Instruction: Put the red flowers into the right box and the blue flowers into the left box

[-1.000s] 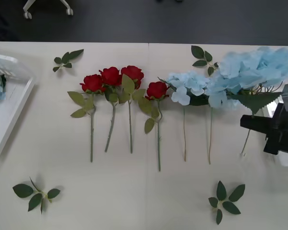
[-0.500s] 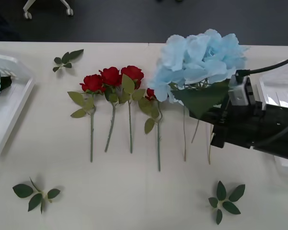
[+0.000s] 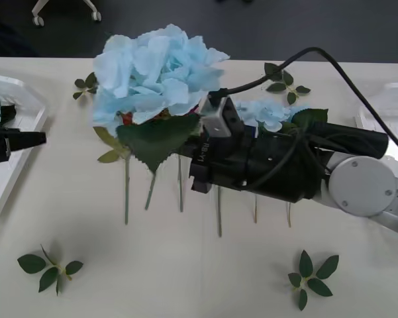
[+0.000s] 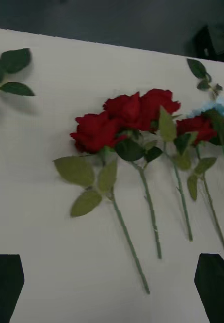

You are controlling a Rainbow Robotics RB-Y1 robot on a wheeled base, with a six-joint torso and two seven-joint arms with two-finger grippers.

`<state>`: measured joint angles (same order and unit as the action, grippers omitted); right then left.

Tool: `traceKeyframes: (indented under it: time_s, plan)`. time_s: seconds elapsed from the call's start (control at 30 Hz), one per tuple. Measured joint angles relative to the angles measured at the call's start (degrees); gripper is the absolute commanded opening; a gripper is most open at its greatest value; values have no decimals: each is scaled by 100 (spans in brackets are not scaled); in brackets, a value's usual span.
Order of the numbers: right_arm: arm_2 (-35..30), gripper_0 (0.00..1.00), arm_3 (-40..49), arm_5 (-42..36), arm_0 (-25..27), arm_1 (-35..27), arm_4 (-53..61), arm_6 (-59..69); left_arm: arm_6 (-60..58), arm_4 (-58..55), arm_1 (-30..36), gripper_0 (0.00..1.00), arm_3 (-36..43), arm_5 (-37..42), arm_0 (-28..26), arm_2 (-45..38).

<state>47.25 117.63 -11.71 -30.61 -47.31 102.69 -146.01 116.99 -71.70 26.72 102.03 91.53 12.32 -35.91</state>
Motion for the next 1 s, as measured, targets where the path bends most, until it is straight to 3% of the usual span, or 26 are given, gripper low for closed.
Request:
traceKeyframes:
  time_s: [0.33,0.7,1.0]
  plan:
    - [39,0,-358,85,-519,832,2,0,1600,-990,-209,100,-134,827,0,62]
    - [94,0,-344,90,-650,1161,138,0,3551,-2416,-209,100,-1525,1339,1,154]
    - [877,0,-350,788,-1288,1366,383,0,3609,-3017,-209,100,-1576,1406,11,664]
